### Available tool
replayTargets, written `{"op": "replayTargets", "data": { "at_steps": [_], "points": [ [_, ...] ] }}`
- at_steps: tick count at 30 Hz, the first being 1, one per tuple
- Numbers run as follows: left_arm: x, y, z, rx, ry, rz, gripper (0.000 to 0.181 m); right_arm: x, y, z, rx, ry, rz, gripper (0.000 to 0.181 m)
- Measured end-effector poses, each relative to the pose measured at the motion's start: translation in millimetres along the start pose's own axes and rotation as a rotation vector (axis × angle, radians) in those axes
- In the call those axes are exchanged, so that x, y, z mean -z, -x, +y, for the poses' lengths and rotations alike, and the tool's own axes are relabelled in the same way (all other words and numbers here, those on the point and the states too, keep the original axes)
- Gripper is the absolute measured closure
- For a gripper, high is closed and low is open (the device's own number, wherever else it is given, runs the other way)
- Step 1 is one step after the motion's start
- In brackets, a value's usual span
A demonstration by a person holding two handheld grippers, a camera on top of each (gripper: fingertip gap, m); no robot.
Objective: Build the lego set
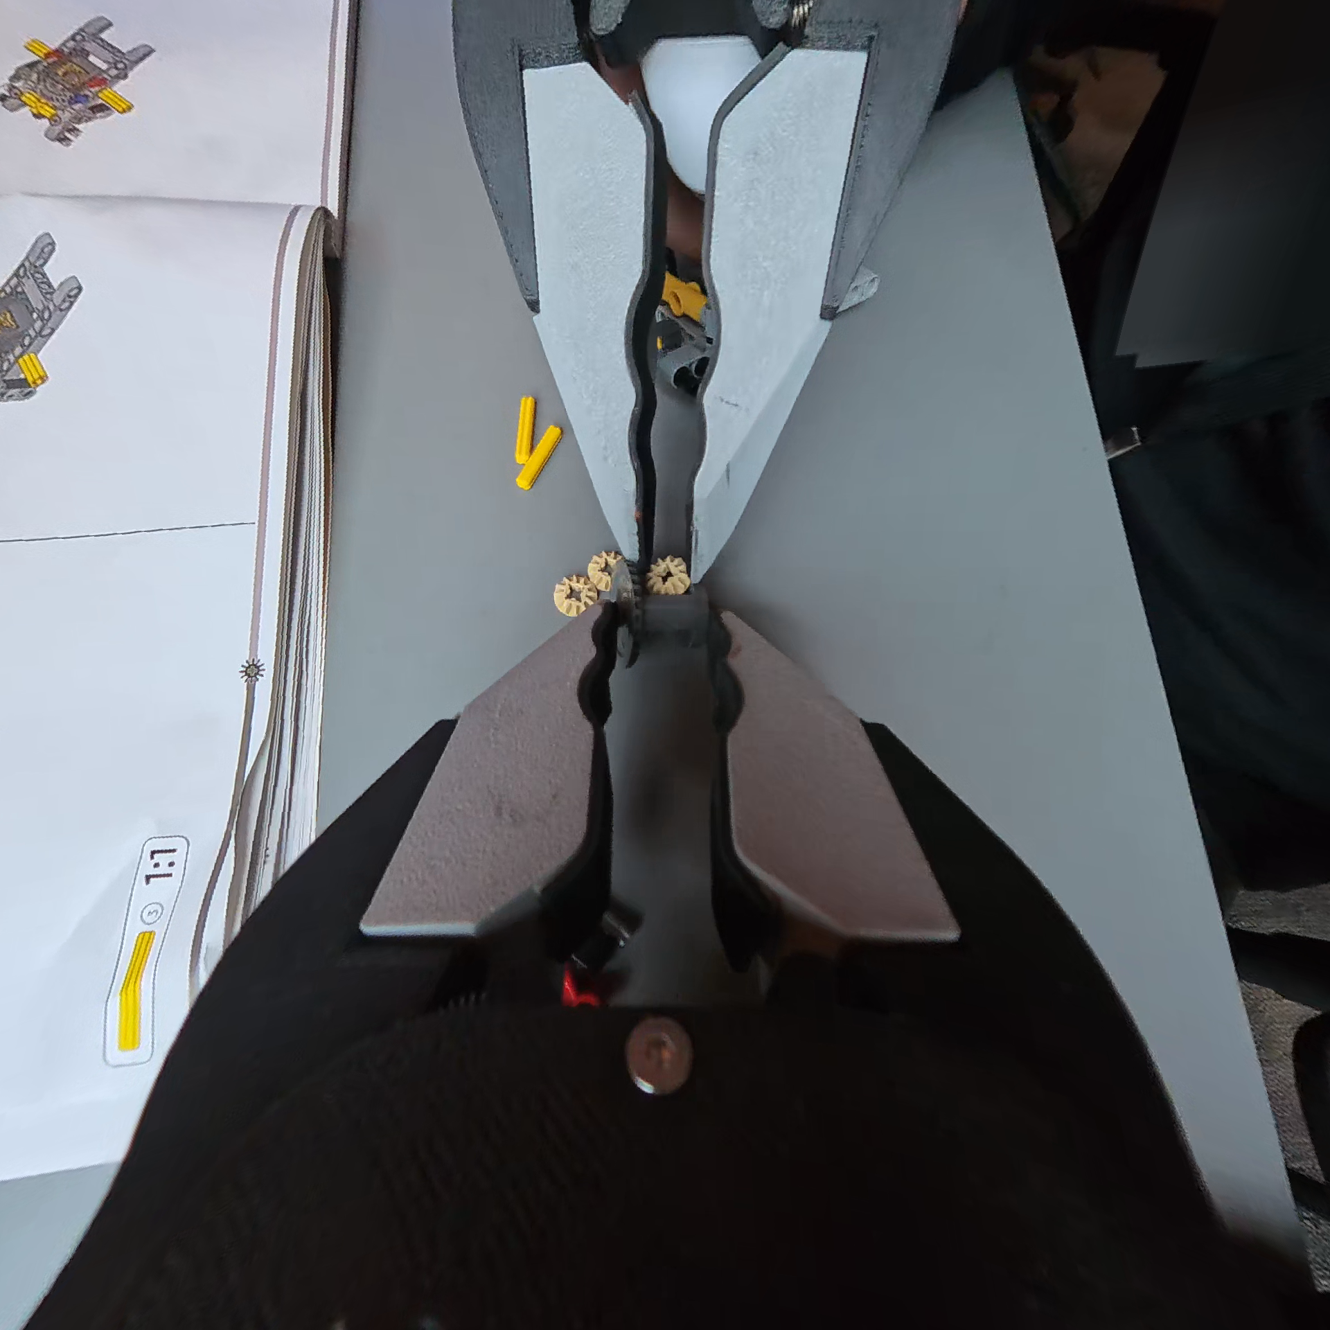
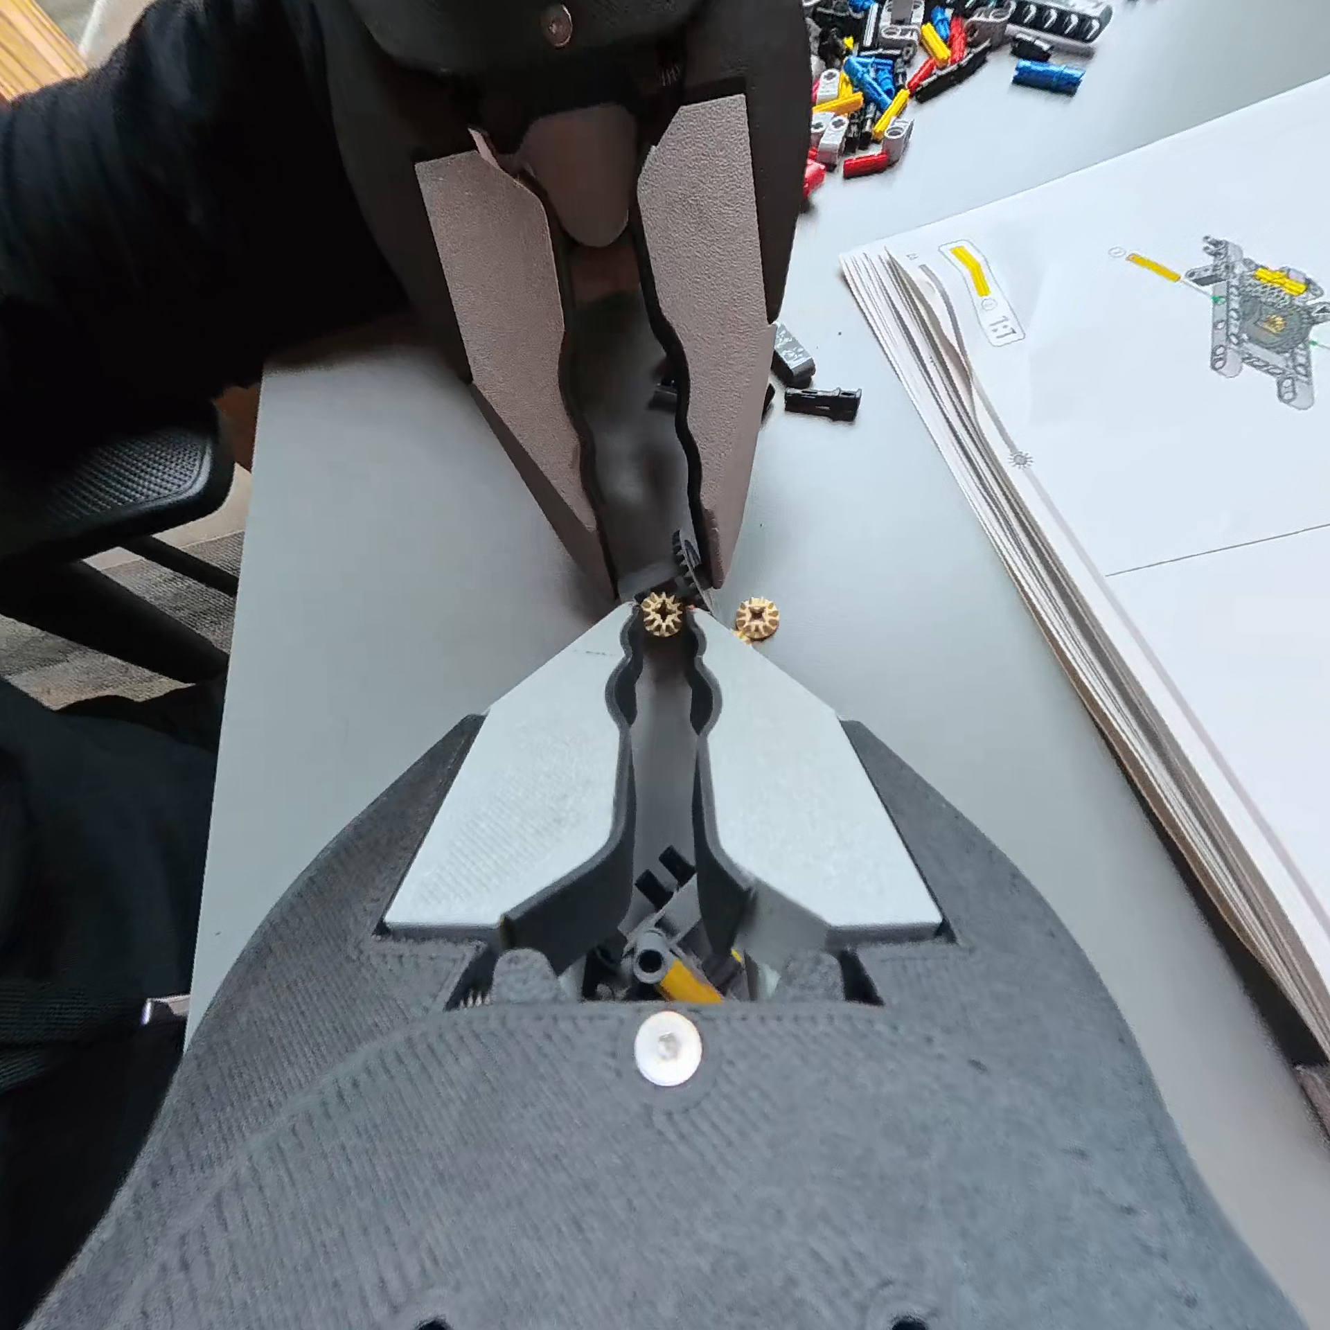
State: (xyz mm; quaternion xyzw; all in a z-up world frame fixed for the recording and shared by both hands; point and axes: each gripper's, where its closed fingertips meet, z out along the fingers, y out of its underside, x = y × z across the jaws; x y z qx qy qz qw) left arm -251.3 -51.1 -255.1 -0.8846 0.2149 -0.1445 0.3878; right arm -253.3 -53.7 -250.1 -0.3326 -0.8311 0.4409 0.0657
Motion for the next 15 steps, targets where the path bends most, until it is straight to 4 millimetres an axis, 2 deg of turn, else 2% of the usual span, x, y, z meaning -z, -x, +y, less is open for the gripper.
{"op": "replayTargets", "data": {
  "at_steps": [5, 8, 15],
  "points": [
    [1.0, -0.3, 0.7, 0.014, -0.009, 0.017, 0.158, -0.9, 0.9, -0.9, 0.022, -0.005, 0.024, 0.174],
    [1.8, -1.1, 1.5, -0.007, -0.012, 0.017, 0.158, -2.7, 8.5, 2.3, 0.049, 0.017, -0.015, 0.175],
    [2.5, -2.7, 3.0, -0.074, -0.021, 0.009, 0.158, -3.3, 6.6, 4.7, 0.101, 0.033, 0.026, 0.174]
  ]
}}
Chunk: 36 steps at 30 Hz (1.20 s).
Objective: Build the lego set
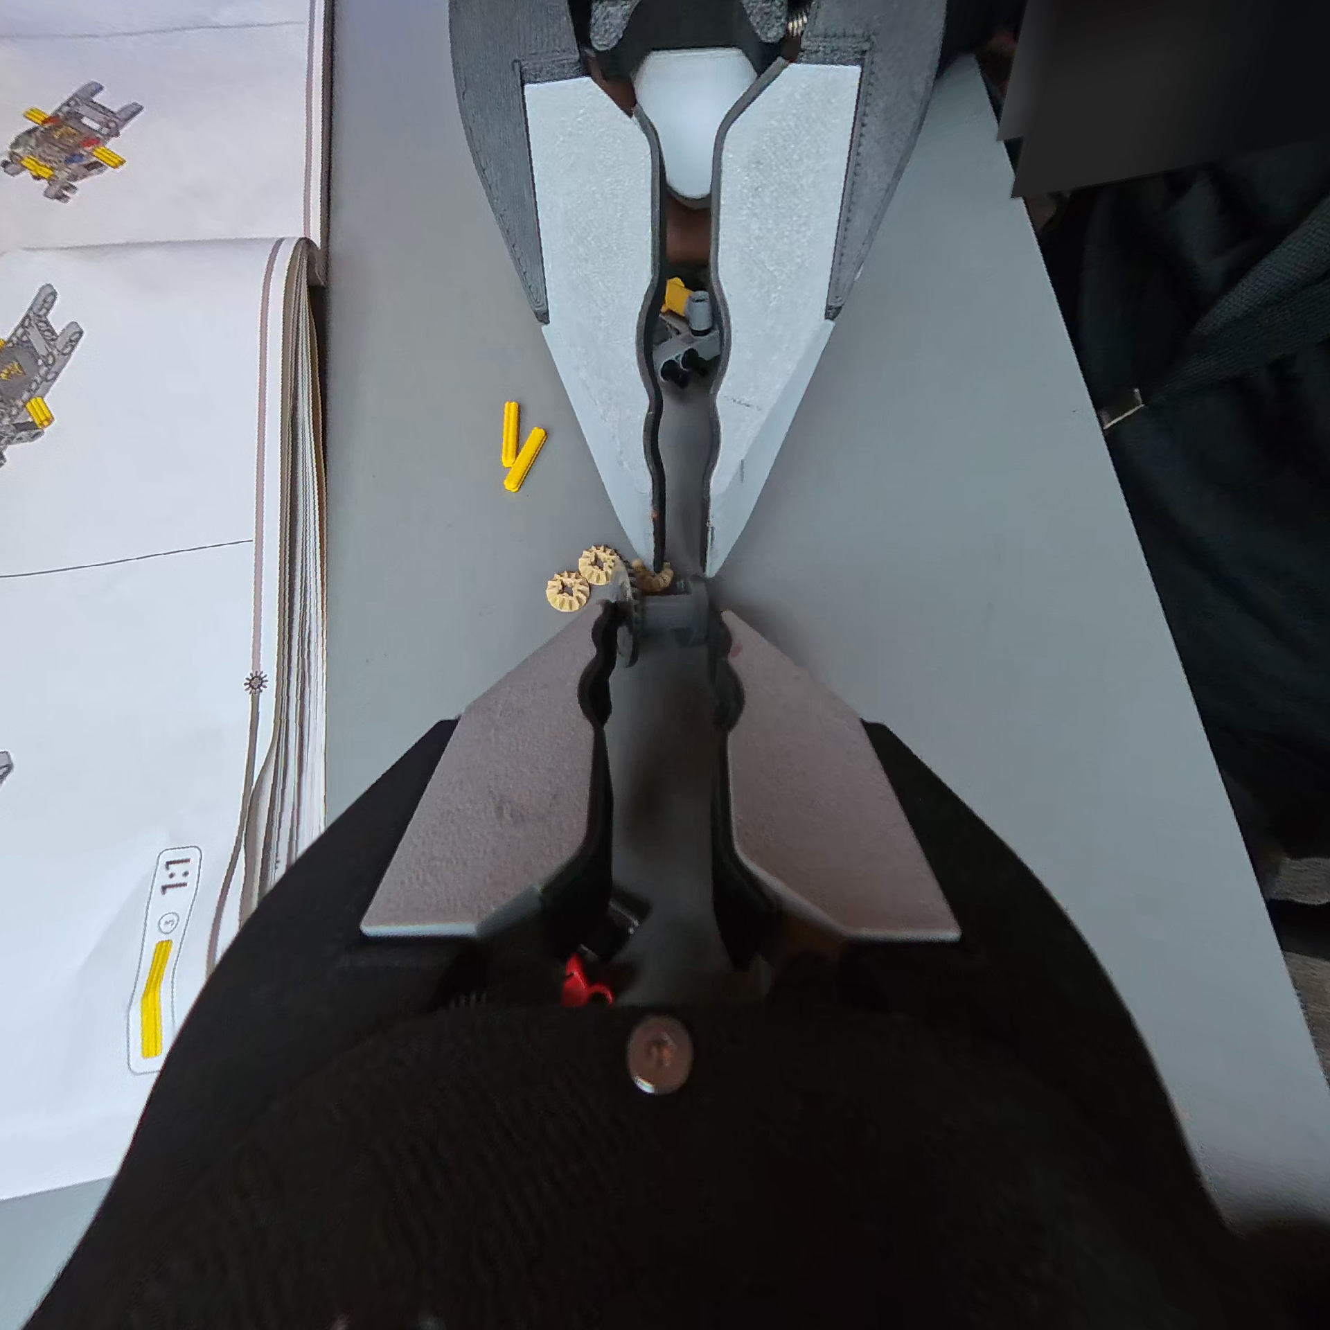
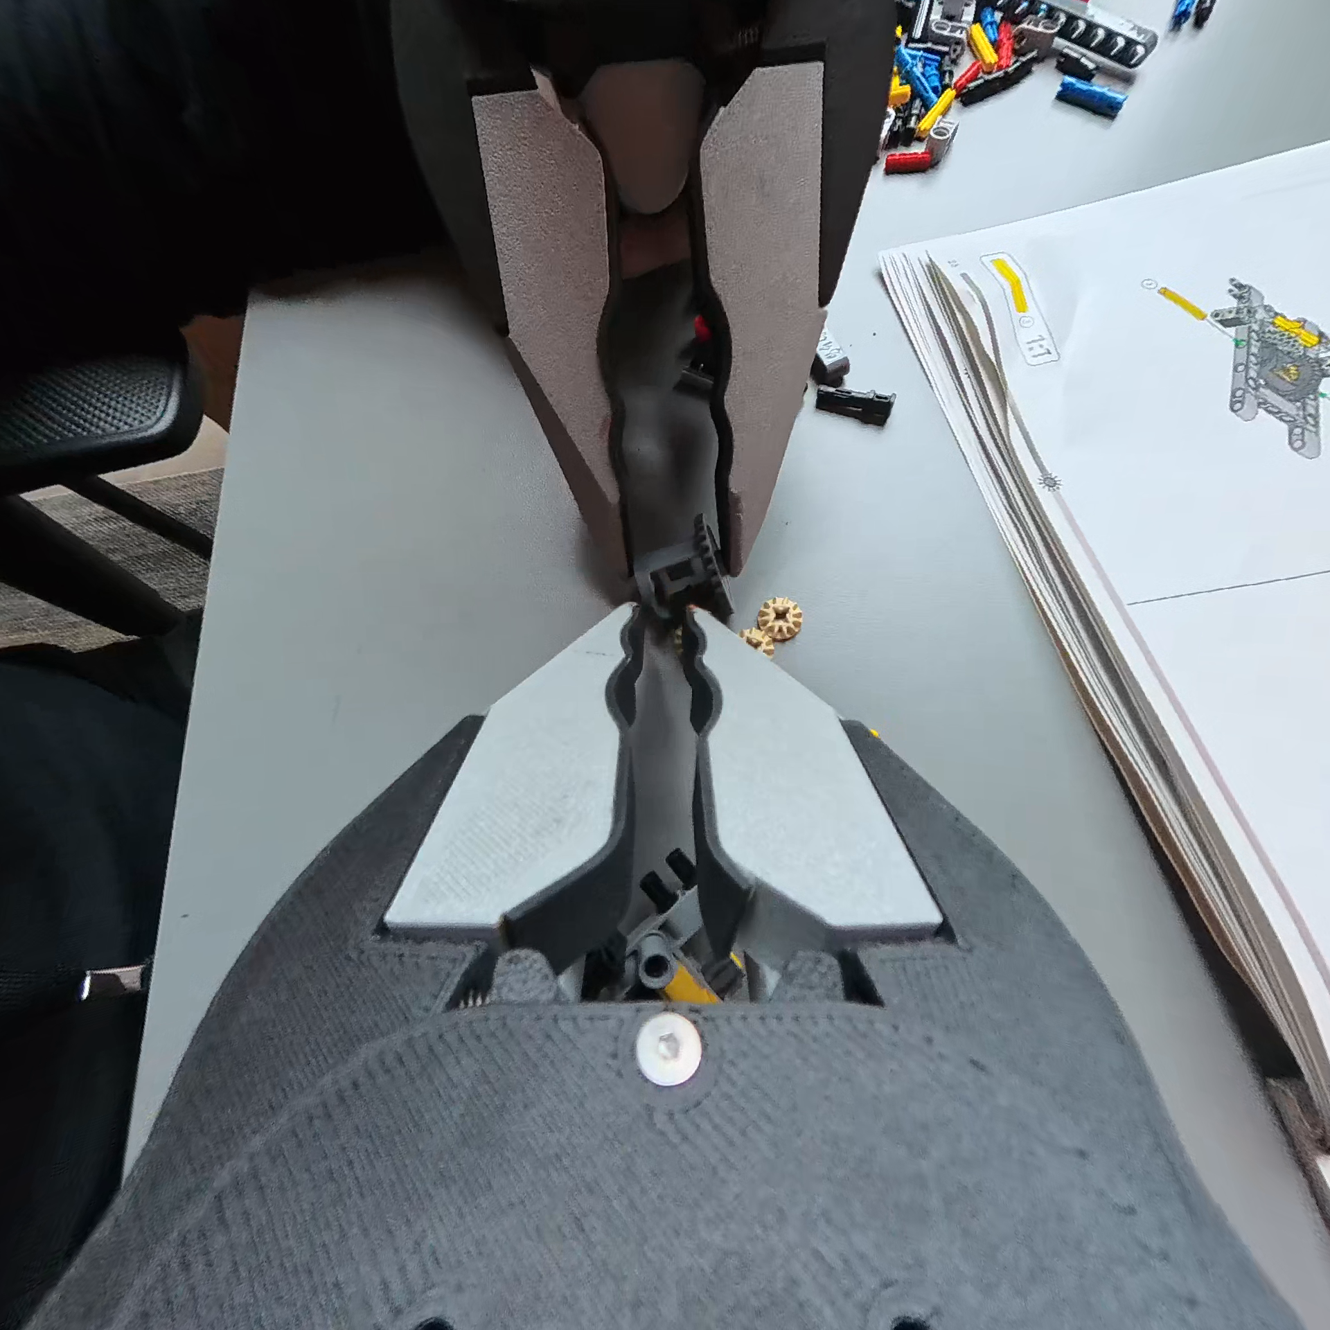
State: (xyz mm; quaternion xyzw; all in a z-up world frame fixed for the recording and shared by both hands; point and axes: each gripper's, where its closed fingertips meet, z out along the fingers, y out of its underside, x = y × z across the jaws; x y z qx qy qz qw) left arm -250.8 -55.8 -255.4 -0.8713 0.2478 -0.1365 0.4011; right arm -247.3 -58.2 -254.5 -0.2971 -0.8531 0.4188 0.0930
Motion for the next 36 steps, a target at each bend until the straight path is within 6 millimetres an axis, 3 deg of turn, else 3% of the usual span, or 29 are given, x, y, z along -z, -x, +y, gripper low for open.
{"op": "replayTargets", "data": {
  "at_steps": [11, 36],
  "points": [
    [4, -1, 4, -0.077, 0.004, -0.01, 0.158, 12, -12, 7, 0.015, 0.008, 0.039, 0.173],
    [2, -2, 4, -0.151, 0.012, -0.033, 0.158, 13, -8, 10, 0.014, 0.006, 0.018, 0.17]
  ]
}}
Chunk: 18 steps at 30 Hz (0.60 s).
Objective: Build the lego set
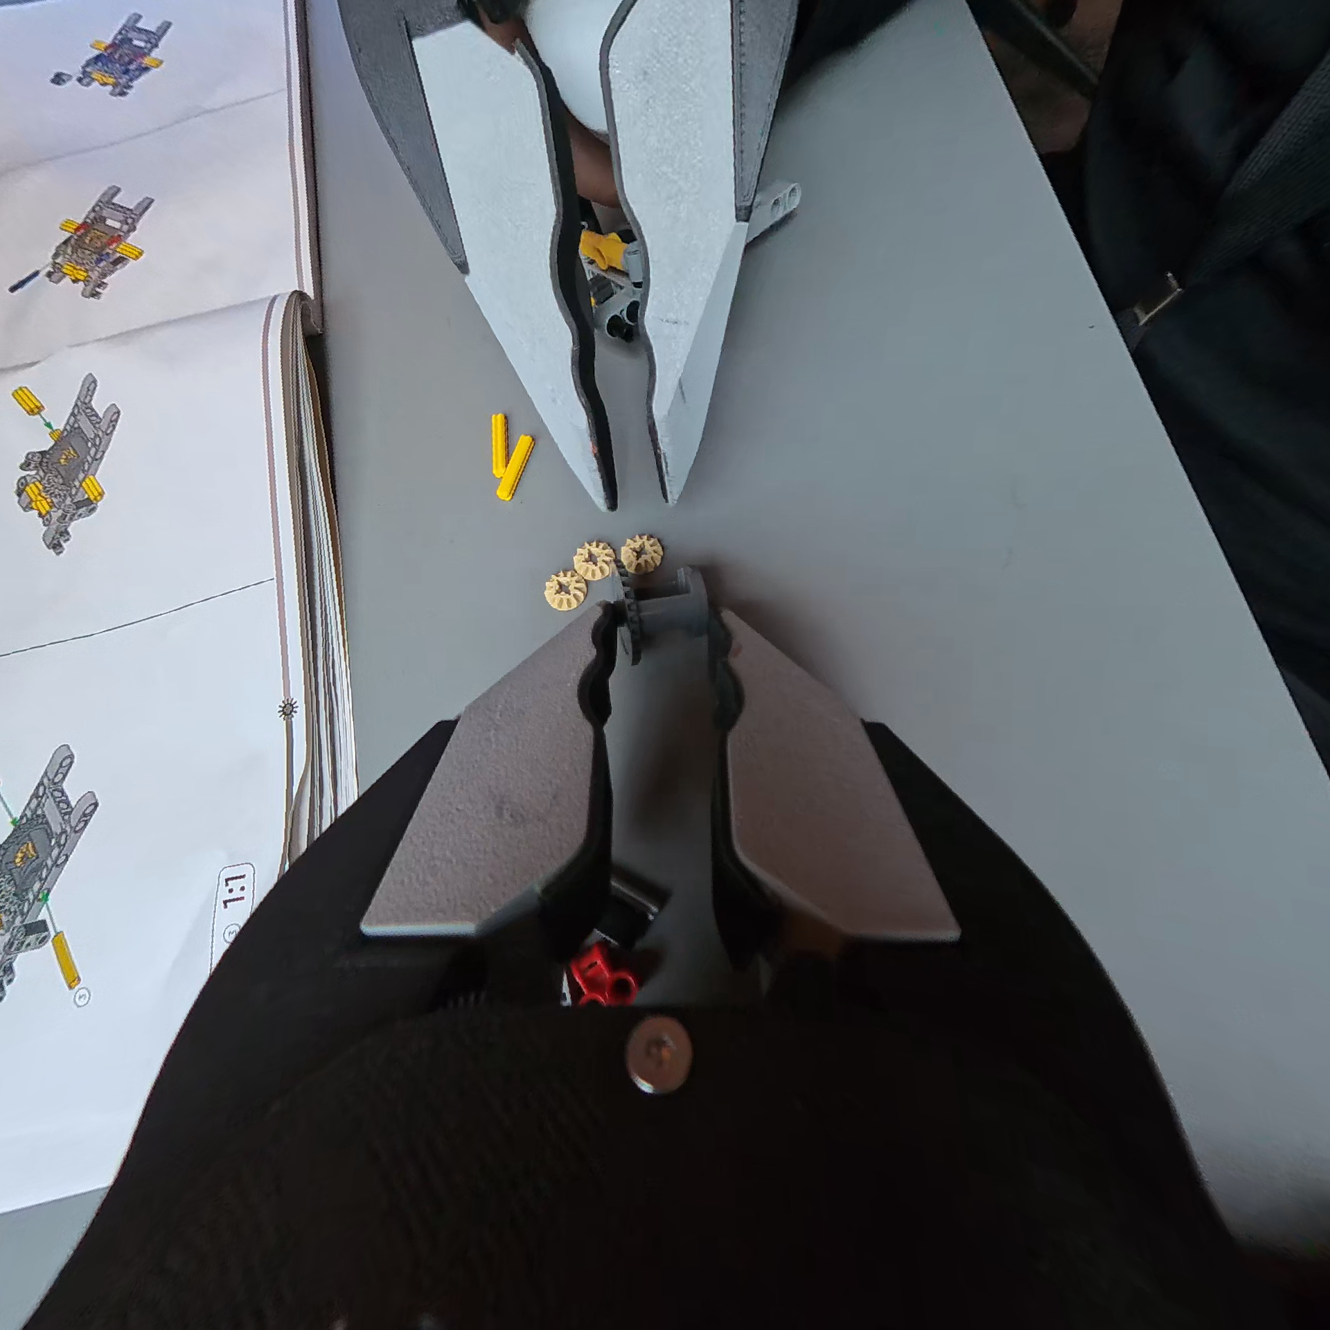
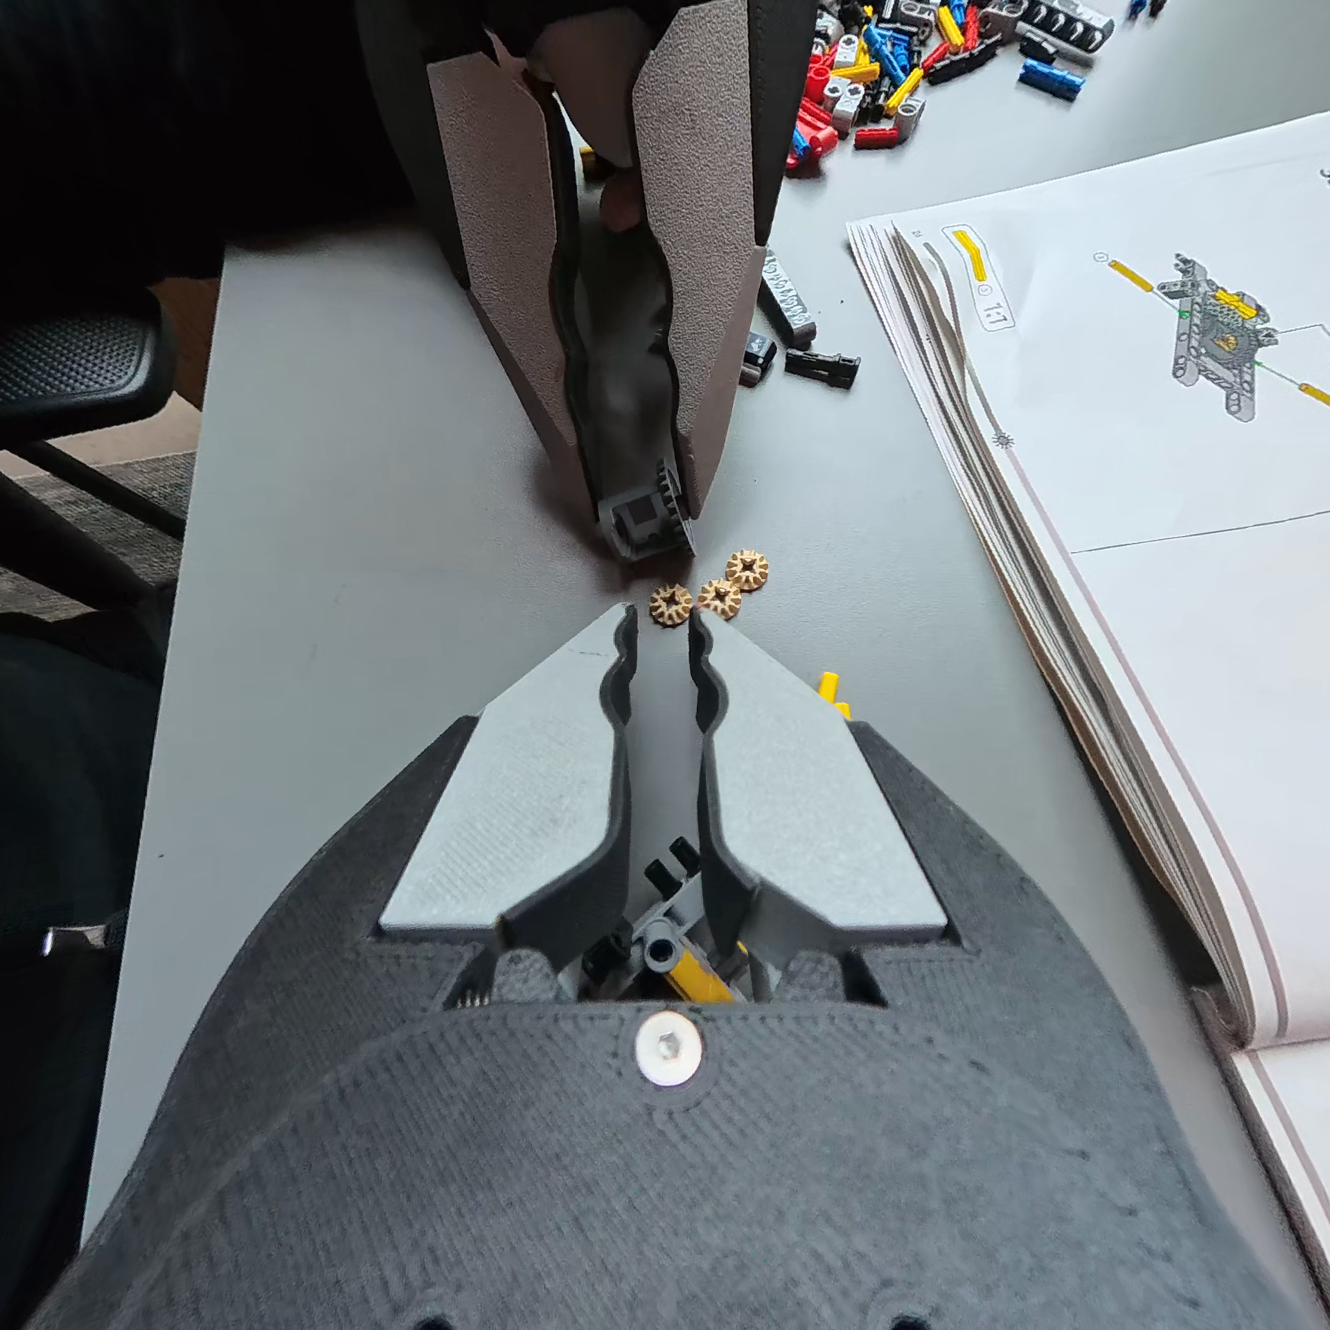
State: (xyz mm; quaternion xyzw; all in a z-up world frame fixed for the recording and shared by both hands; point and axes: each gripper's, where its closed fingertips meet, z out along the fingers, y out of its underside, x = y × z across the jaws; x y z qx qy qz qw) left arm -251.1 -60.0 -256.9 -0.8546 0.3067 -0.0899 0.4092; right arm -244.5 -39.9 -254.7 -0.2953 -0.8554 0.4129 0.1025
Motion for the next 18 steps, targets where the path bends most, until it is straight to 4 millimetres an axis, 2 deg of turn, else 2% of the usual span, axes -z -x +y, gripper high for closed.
{"op": "replayTargets", "data": {
  "at_steps": [18],
  "points": [
    [0.4, 0.0, 0.7, -0.015, 0.001, -0.001, 0.158, -2.1, 1.7, 0.3, 0.018, -0.002, 0.001, 0.17]
  ]
}}
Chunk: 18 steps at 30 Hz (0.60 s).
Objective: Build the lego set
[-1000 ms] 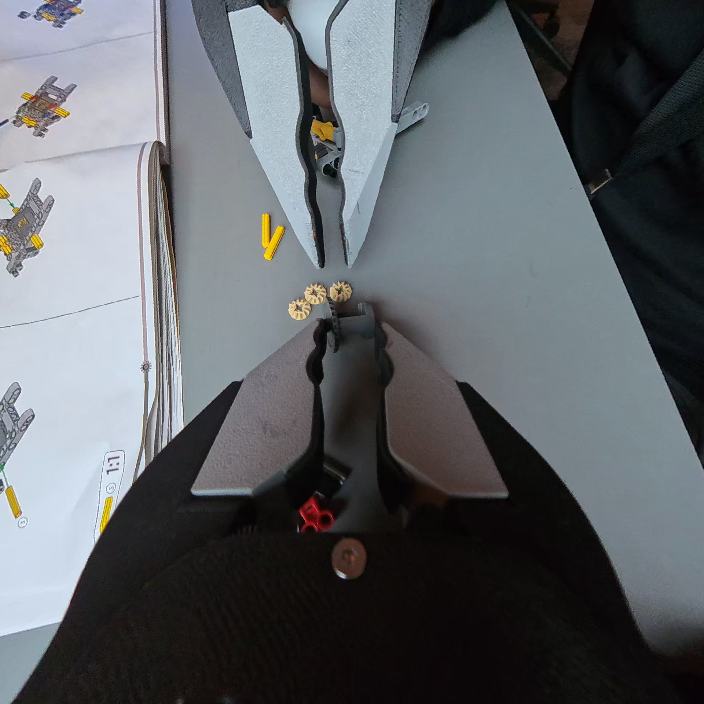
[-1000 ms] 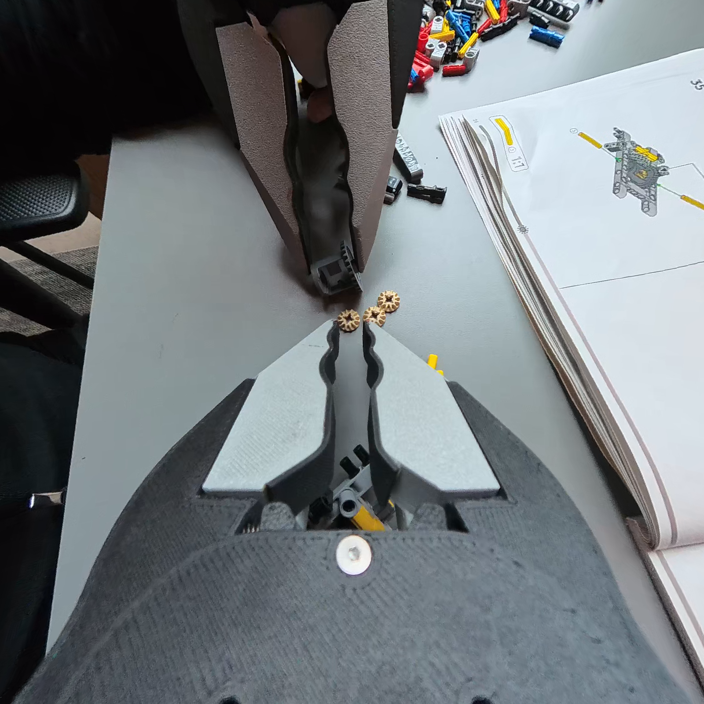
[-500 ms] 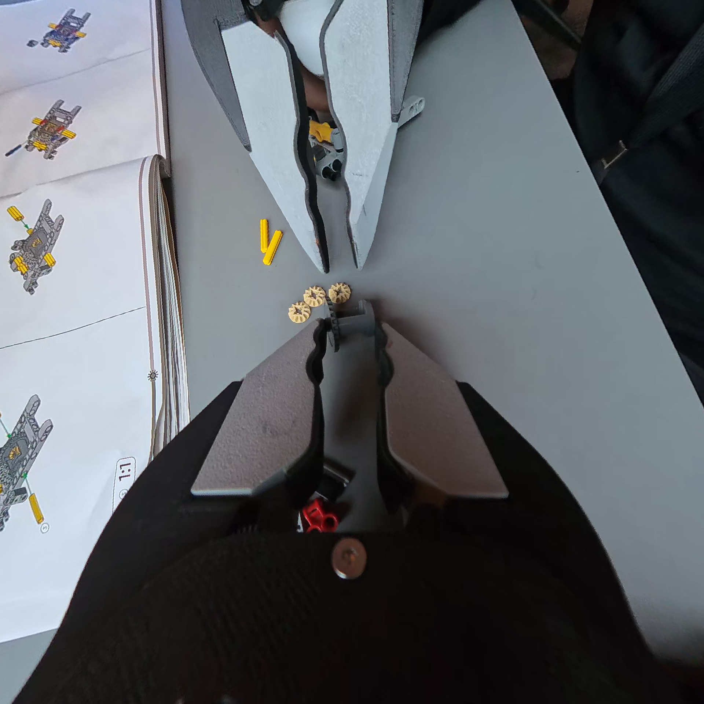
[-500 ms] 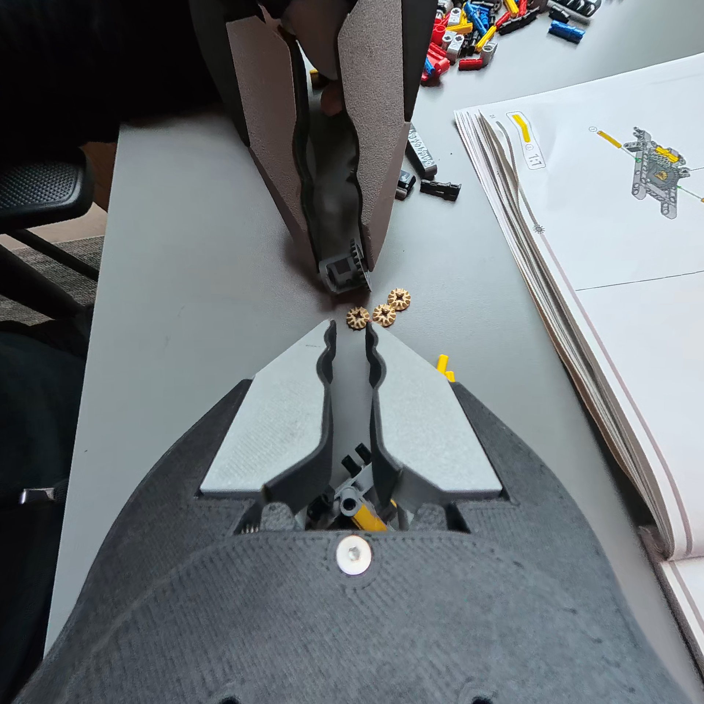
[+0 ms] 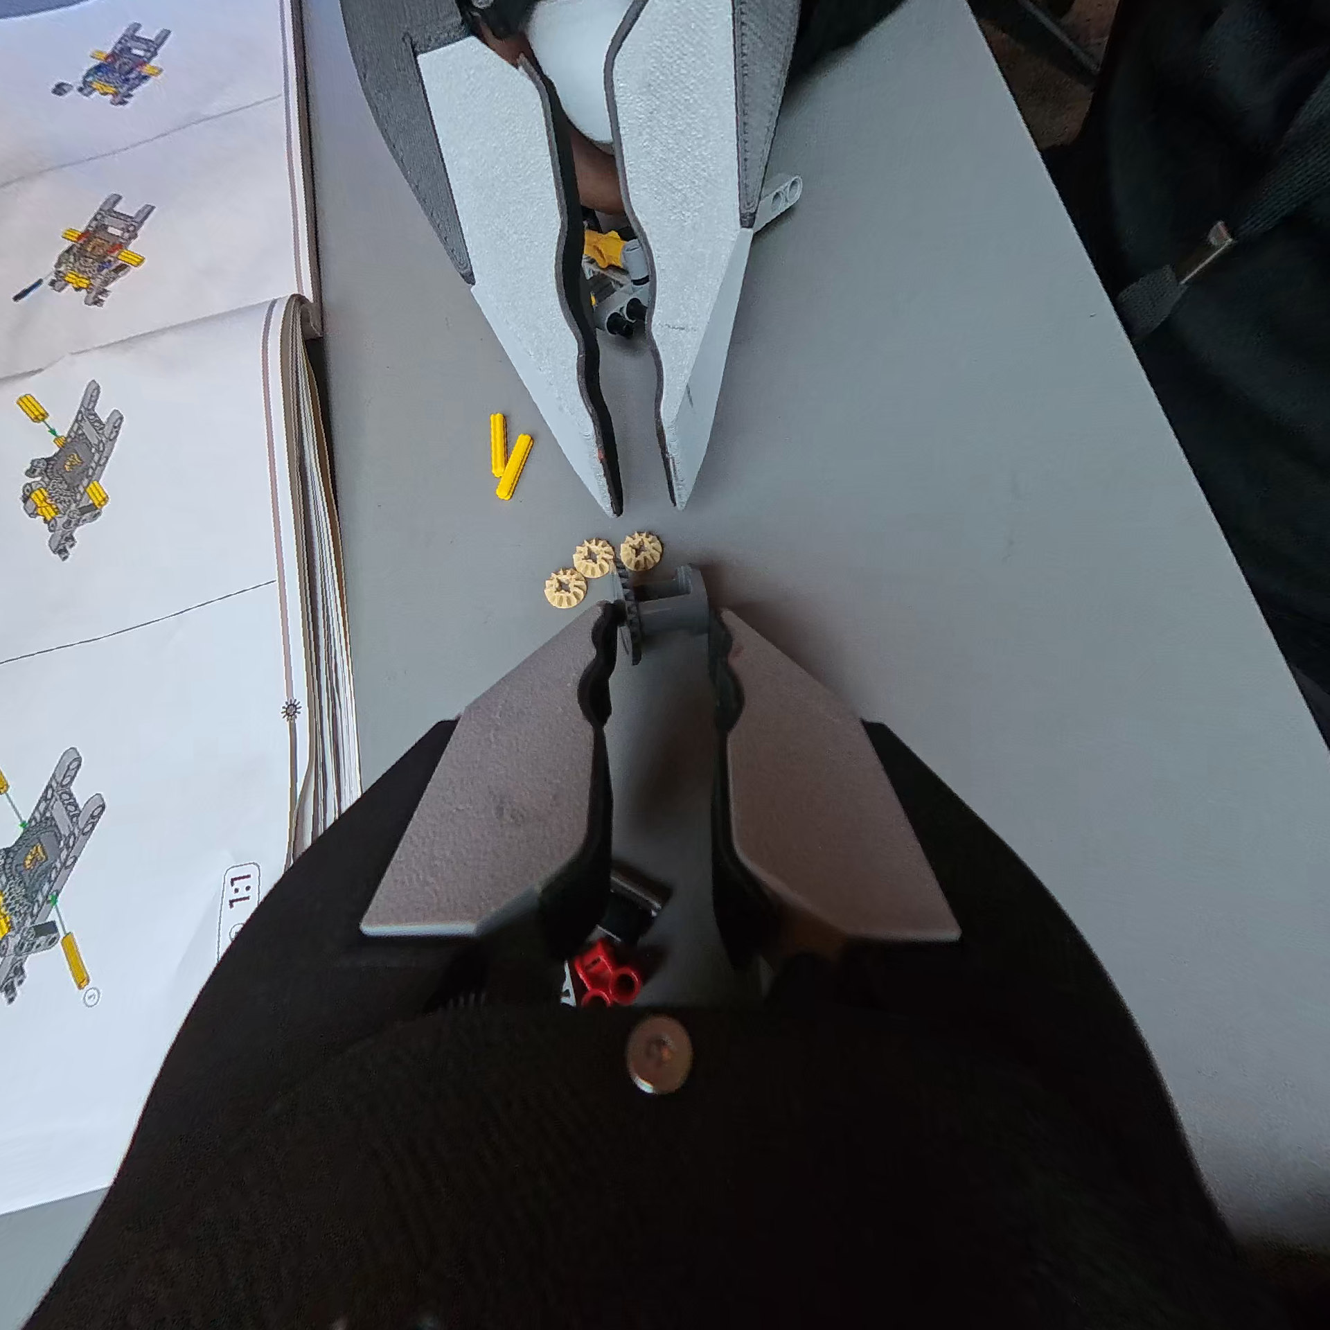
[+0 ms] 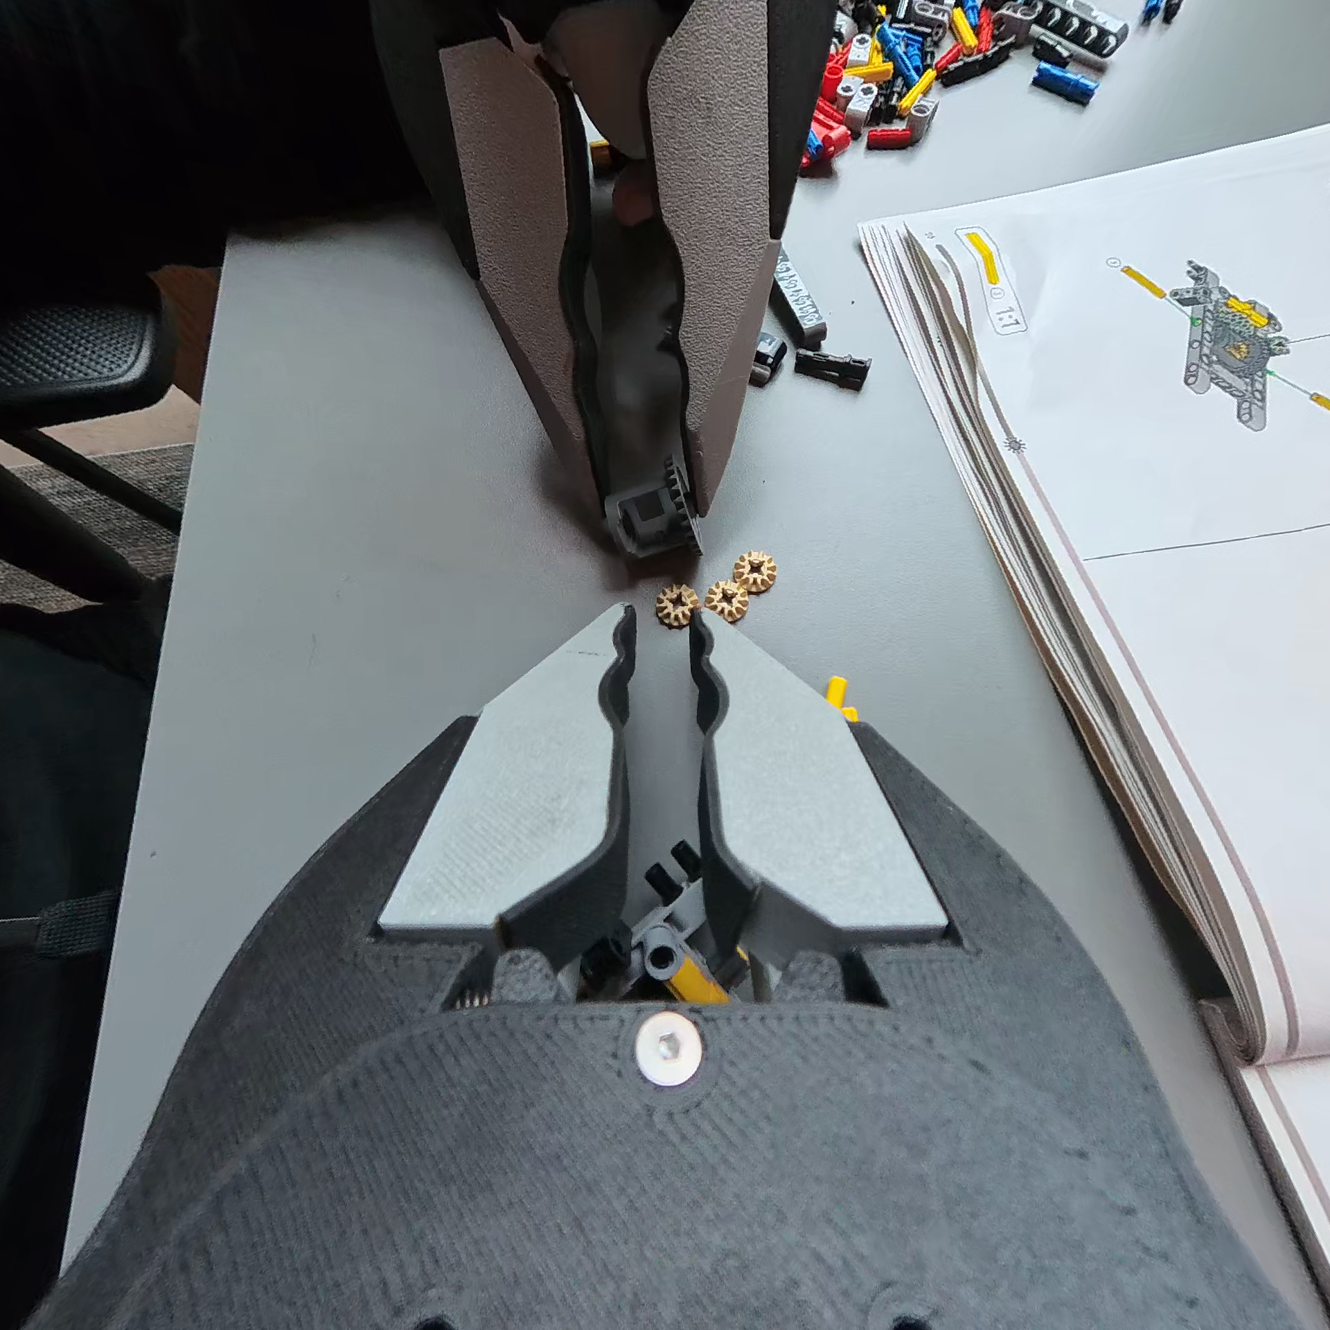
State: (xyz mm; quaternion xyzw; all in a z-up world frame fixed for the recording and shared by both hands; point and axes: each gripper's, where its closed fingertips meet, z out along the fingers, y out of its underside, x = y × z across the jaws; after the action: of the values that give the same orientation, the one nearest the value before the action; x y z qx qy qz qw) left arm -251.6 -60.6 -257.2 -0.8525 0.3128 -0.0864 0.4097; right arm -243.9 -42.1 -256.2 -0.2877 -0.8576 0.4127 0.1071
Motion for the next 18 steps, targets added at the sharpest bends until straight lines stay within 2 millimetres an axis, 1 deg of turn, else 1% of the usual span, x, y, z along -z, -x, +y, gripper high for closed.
{"op": "replayTargets", "data": {
  "at_steps": [10, 18],
  "points": [
    [-0.2, 0.0, 0.6, -0.015, 0.003, -0.005, 0.158, 0.5, 0.6, -0.4, -0.007, -0.008, -0.012, 0.17],
    [-1.6, 0.2, 0.4, -0.027, 0.005, -0.014, 0.158, 4.7, 0.5, -2.6, -0.003, -0.021, -0.012, 0.17]
  ]
}}
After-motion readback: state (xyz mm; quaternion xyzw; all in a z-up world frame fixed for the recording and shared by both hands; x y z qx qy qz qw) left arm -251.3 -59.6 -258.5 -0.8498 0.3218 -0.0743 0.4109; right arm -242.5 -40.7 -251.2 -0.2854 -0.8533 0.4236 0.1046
